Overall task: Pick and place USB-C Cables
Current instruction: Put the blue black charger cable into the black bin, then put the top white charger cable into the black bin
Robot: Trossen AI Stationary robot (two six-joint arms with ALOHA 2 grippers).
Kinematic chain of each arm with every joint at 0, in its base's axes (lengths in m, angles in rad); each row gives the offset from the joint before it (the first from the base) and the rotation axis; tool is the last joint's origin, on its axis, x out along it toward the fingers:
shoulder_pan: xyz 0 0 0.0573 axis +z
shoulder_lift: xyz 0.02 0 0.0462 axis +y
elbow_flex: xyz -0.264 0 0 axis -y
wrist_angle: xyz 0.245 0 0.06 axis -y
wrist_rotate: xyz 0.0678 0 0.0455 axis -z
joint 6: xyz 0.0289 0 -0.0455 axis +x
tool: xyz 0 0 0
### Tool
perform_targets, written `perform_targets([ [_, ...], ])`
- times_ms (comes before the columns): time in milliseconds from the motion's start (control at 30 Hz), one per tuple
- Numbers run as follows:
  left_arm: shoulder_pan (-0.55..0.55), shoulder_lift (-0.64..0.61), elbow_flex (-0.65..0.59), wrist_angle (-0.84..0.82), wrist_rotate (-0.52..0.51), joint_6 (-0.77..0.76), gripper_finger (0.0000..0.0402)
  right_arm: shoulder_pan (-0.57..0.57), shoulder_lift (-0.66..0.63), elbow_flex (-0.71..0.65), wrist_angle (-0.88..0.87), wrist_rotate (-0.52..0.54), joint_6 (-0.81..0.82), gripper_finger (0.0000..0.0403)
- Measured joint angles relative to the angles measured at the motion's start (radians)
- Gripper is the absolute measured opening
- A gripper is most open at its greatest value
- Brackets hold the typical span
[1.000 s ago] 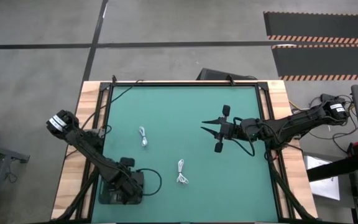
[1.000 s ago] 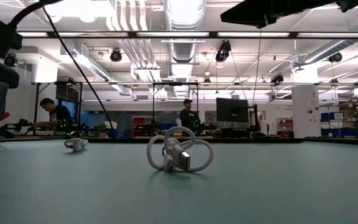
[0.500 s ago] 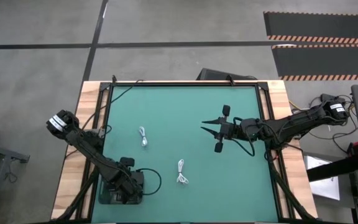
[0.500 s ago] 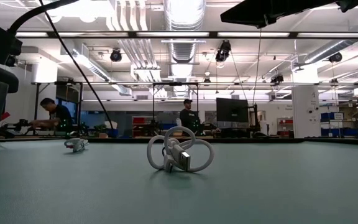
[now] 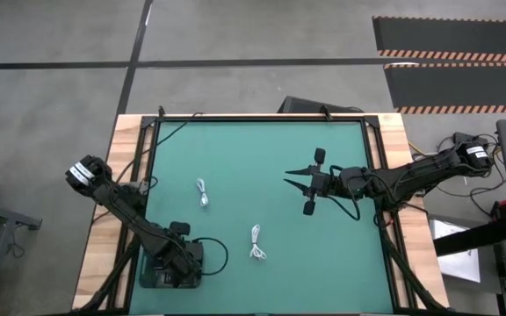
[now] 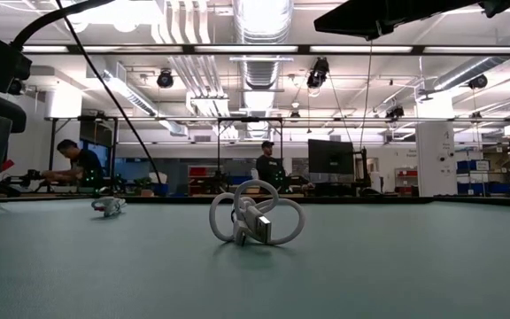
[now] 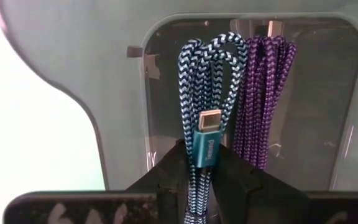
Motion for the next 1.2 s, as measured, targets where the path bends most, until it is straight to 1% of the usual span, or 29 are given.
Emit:
perform_targets([
  [233, 0.0, 0.0, 0.002, -0.001, 0.0, 0.0, 0.0067, 0.0, 0.0, 0.0, 0.0, 0.0, 0.0, 0.0086],
  [467, 0.0, -0.02, 0.017, -0.01, 0.004, 0.0, 0.0068, 0.0, 0.0, 0.0, 0.0, 0.0, 0.0, 0.0086],
  [833, 0.008, -0.077, 0.086, -0.018, 0.008, 0.0, 0.0069, 0.0, 0.0, 0.0, 0.0, 0.0, 0.023, 0.0086],
  [1067, 0.076, -0.119, 0.165, -0.071, 0.007, -0.003, 0.006, 0.0, 0.0, 0.0, -0.016, 0.0, 0.058, 0.0086],
  [1133, 0.109, -0.13, 0.182, -0.07, -0.012, -0.047, 0.0056, 0.0, 0.0, 0.0, -0.017, 0.0, 0.062, 0.0086],
  [1200, 0.155, -0.143, 0.192, -0.07, -0.053, -0.103, 0.0051, 0.0, 0.0, 0.0, -0.017, 0.0, 0.067, 0.0086],
])
